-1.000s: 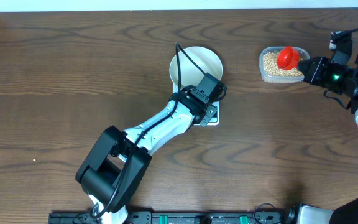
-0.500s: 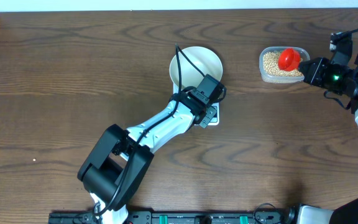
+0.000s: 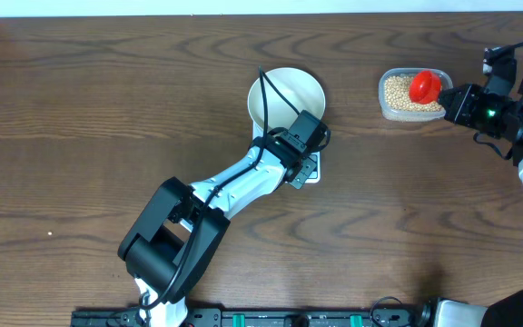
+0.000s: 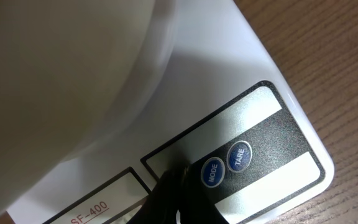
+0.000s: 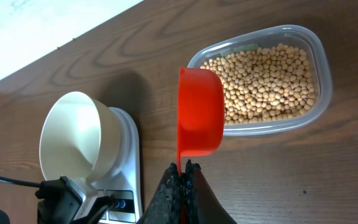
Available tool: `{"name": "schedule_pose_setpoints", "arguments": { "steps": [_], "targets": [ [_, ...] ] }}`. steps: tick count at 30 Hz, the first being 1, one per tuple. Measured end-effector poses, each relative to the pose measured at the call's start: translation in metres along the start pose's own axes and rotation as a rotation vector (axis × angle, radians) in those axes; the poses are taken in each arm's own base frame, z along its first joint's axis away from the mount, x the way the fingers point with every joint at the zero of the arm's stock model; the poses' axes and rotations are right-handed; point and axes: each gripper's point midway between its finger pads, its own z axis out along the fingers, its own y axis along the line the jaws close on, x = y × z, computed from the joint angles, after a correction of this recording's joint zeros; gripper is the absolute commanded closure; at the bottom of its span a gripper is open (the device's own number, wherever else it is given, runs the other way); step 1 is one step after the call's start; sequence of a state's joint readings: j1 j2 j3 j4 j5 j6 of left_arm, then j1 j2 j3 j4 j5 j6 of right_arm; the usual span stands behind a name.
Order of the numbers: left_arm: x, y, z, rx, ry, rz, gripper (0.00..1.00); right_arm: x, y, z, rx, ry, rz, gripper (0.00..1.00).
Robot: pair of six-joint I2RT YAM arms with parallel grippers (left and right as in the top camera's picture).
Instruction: Scoop item into bowl and weigh 50g on scale
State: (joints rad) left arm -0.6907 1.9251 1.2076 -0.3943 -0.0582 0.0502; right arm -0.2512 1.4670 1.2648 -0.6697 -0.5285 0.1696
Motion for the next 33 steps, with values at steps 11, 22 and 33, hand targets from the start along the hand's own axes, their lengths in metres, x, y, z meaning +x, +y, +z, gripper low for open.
{"name": "schedule_pose_setpoints", "arguments": {
  "steps": [11, 22, 33],
  "targets": [
    [0.001, 0.000, 0.001, 0.000, 0.005, 0.010, 0.92, 0.001, -0.001, 0.000, 0.004, 0.005, 0.003, 0.99],
    [-0.029, 0.011, -0.060, -0.008, -0.163, 0.001, 0.92, 0.001, -0.001, 0.000, 0.006, 0.004, 0.003, 0.99],
    [-0.070, 0.051, -0.160, -0.105, -0.449, -0.080, 0.93, 0.001, -0.001, 0.000, 0.006, 0.004, 0.003, 0.99]
  ]
}}
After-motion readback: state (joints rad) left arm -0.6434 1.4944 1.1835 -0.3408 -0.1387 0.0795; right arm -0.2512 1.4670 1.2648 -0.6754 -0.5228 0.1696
